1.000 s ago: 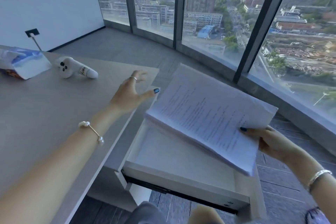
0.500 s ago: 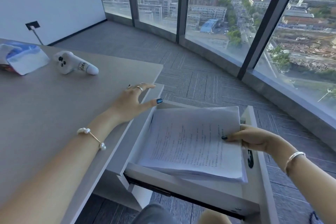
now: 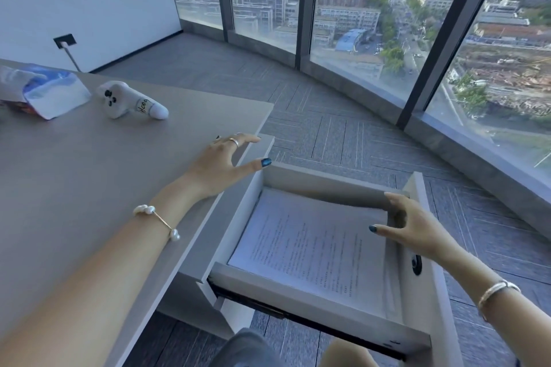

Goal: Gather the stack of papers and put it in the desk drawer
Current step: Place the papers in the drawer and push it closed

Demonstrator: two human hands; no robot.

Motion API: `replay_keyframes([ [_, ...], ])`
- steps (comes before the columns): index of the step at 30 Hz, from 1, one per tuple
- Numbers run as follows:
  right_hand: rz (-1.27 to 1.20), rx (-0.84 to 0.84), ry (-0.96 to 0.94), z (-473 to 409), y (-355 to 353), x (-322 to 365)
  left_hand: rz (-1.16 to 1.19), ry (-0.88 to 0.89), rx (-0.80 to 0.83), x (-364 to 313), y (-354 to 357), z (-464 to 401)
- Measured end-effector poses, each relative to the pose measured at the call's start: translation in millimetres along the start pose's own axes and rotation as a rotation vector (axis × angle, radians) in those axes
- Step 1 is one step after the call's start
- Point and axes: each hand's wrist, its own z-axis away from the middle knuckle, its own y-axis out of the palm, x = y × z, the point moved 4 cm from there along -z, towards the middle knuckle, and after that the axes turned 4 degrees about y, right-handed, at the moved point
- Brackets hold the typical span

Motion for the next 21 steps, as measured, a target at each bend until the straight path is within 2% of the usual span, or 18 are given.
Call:
replay_keyframes([
  [2, 0.143, -0.167, -0.096, 13, -11, -7, -0.014, 0.002, 0.001, 2, 1, 0],
  [3, 0.178, -0.199, -0.1, 18, -14, -11, -0.016, 0.002, 0.003, 2, 2, 0],
  [7, 0.149, -0.144, -0.04, 27, -11, -24, -0.024, 0.0, -0.002, 2, 2, -1],
  [11, 0.121, -0.221, -0.068, 27, -13, -18, -0.042, 0.0, -0.015, 2, 3, -1],
  [21, 0.096, -0.236, -0.162, 18, 7, 18, -0.037, -0.014, -0.014, 1, 2, -3],
])
